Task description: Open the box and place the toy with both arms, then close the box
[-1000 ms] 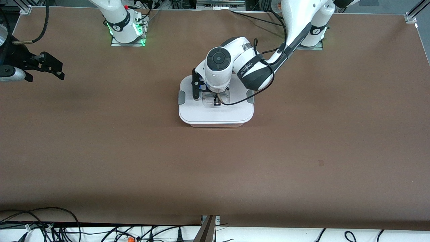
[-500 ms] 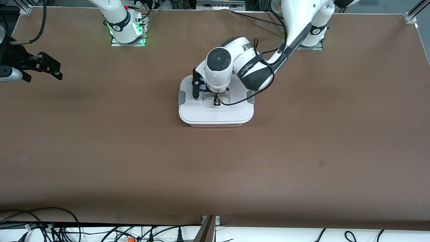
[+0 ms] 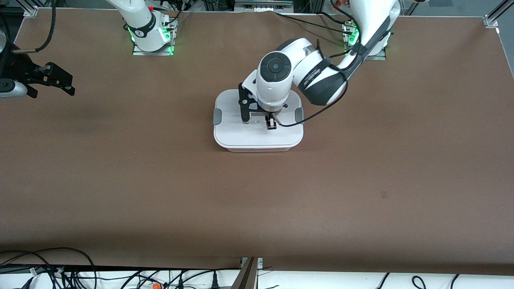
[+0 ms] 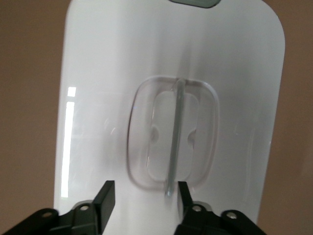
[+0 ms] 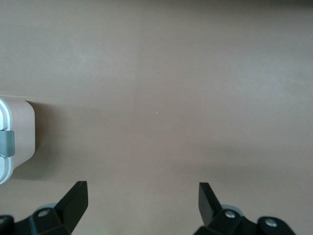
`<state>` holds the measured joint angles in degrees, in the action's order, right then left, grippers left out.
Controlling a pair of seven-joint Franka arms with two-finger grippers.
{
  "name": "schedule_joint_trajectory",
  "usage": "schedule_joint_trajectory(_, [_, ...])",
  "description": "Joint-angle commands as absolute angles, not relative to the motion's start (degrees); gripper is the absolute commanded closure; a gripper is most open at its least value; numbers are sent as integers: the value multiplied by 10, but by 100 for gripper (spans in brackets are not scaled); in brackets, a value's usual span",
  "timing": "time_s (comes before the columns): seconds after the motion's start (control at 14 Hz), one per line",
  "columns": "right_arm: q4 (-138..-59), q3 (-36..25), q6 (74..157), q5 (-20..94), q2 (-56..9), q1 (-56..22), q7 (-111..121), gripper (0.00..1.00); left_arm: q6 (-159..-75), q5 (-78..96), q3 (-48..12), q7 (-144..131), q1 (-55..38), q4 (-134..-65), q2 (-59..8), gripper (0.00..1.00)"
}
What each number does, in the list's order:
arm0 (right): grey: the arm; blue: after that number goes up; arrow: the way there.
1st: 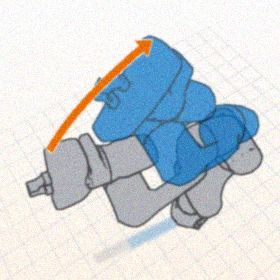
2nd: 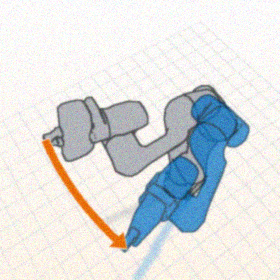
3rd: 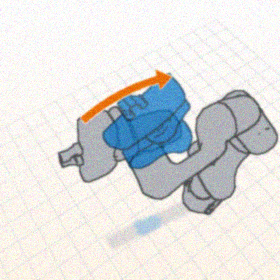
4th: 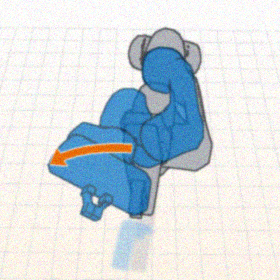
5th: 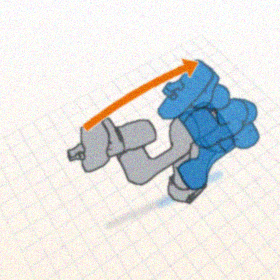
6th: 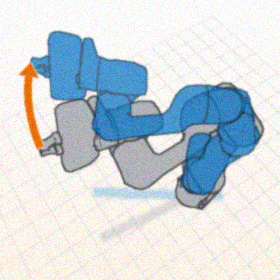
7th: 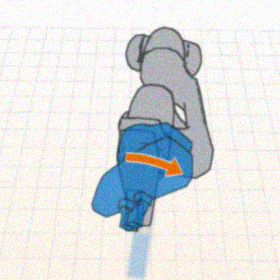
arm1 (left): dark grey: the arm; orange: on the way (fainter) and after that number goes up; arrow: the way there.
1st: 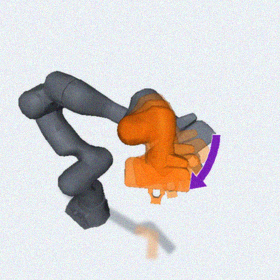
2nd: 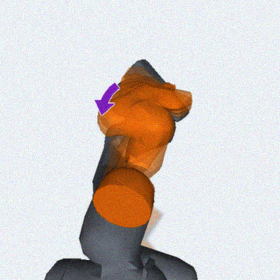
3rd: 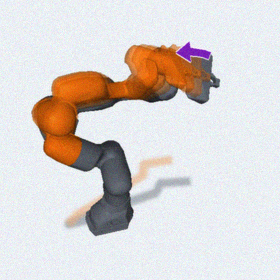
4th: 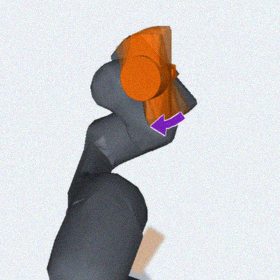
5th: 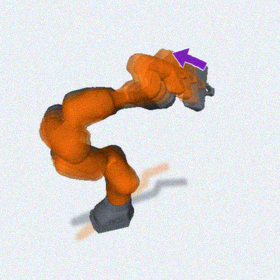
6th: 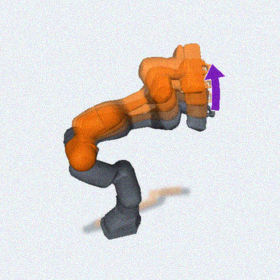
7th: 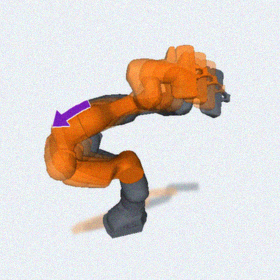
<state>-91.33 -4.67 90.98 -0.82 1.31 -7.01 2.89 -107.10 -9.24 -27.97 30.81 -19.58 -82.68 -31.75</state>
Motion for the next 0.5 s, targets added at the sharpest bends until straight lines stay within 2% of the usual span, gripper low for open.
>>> schedule_joint_trajectory(0.0, [-908,-49,902,-2,13,-70,34,0,-1000,-73,-279,239,-157,-837,-238,0])
schedule_joint_trajectory(0.14, [-908,-49,902,-2,13,-70,34,0,-942,-76,-273,180,-123,-828,-191,0])
schedule_joint_trajectory(0.43, [-910,-49,901,-3,14,-70,34,0,-897,-83,-259,145,-33,-782,-182,0])
